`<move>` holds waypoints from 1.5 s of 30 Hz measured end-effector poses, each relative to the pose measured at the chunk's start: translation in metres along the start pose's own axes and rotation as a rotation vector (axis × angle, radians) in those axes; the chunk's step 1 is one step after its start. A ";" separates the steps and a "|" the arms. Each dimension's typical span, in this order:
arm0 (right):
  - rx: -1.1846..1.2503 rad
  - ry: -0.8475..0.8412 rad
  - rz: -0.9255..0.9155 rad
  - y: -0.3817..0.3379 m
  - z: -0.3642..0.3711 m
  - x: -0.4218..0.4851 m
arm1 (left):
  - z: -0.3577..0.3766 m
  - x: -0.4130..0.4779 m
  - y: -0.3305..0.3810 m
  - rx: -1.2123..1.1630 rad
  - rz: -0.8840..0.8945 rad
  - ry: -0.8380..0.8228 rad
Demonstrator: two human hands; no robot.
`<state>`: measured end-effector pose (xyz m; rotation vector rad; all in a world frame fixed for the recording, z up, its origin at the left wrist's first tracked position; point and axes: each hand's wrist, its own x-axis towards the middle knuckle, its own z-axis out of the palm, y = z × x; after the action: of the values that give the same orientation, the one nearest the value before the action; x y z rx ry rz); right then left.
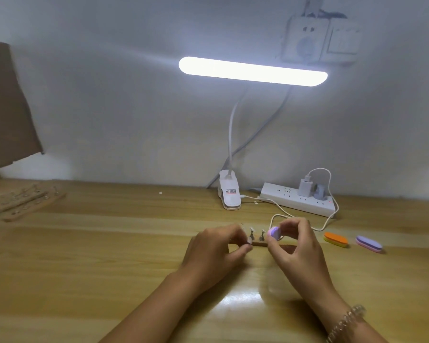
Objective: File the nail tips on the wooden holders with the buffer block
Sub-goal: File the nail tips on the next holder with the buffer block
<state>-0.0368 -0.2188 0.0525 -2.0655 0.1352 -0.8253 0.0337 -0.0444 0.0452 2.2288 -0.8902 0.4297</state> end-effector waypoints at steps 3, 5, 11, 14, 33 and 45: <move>-0.059 -0.022 -0.158 -0.005 -0.001 -0.005 | 0.000 -0.001 -0.005 -0.239 -0.114 -0.134; -0.131 -0.091 -0.328 -0.010 0.000 -0.012 | -0.001 0.000 -0.007 -0.321 -0.151 -0.181; -0.238 -0.197 -0.410 -0.010 0.007 -0.015 | -0.002 0.000 -0.006 -0.353 -0.153 -0.252; -0.250 -0.171 -0.374 -0.008 0.005 -0.015 | -0.001 0.000 -0.006 -0.324 -0.166 -0.257; -0.069 -0.266 -0.105 0.004 0.011 -0.004 | 0.000 0.001 -0.008 -0.109 -0.191 -0.108; -0.175 -0.216 -0.274 -0.006 0.011 -0.012 | 0.002 0.003 -0.012 -0.207 -0.212 -0.162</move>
<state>-0.0408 -0.2025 0.0468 -2.3587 -0.2052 -0.7670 0.0439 -0.0406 0.0400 2.1573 -0.7332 0.0562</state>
